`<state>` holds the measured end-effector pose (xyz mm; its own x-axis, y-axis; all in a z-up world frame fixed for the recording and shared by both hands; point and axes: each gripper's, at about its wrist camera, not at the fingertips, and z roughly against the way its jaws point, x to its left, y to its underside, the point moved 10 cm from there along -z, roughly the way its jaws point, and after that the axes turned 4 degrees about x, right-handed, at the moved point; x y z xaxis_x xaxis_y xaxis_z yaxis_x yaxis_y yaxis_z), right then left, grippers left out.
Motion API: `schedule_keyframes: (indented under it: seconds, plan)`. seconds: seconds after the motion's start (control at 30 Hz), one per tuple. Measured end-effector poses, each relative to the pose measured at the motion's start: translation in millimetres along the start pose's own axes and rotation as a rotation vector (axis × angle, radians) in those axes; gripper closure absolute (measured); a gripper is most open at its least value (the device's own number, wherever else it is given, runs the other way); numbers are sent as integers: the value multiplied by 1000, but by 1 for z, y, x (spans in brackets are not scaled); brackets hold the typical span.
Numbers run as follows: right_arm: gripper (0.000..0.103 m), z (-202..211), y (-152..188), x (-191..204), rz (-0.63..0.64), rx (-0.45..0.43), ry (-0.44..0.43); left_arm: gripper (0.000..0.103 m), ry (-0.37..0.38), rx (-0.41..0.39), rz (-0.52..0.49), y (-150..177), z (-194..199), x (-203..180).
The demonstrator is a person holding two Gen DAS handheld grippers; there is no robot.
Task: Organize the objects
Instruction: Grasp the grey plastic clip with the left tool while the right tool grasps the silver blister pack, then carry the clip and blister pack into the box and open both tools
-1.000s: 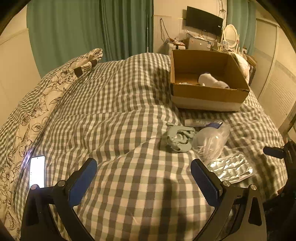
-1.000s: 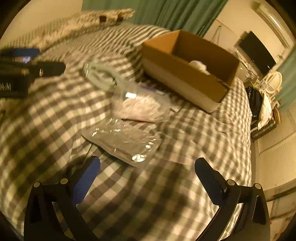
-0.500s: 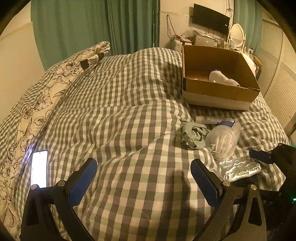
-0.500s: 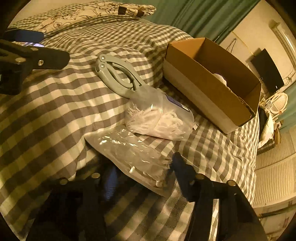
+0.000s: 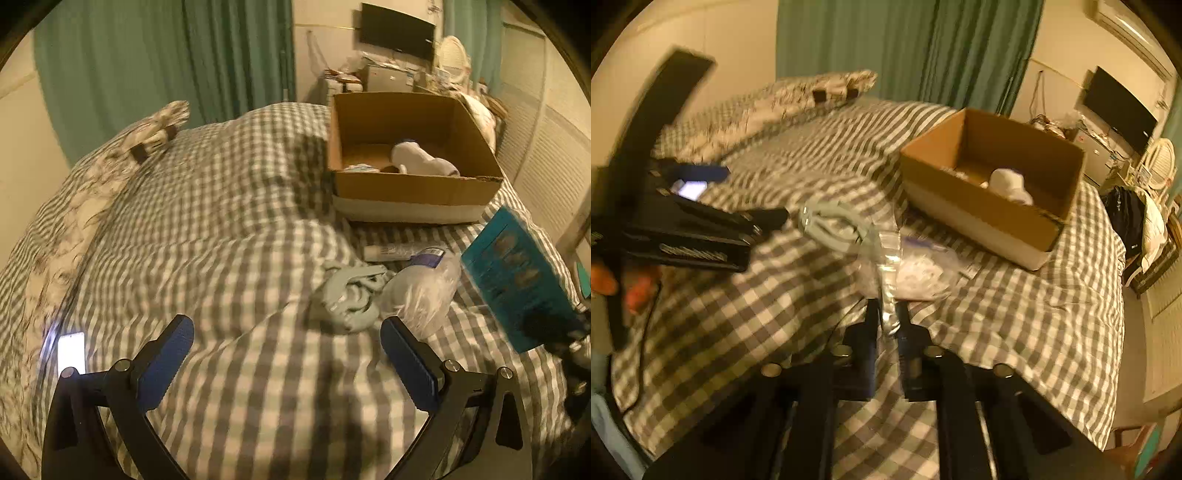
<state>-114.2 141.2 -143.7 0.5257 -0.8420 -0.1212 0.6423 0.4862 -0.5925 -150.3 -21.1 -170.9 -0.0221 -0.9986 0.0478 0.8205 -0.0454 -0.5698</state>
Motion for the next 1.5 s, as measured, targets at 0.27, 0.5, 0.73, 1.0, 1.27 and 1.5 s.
schedule_keyframes:
  seconds: [0.27,0.5,0.73,1.0,1.27,1.5]
  plan:
    - [96,13,-4,-44,-101,-43,36,19,43,145,-52,-7,-55,-19]
    - [96,4,3,-60,-142,-33,22,53,100,186,-137,-5,-62,-45]
    - [96,13,1,-59,-149,-53,18,93,220,153,-85,-8,-45,-62]
    - [96,43,-4,-57,-141,-95,51,93,196,58,-70,-13,8,-56]
    - [96,77,-19,-51,-125,-157,82,93,190,-72,-45,-43,64,-35]
    - [96,92,-36,-52,-109,-189,103,93,201,-138,-59,-76,88,-39]
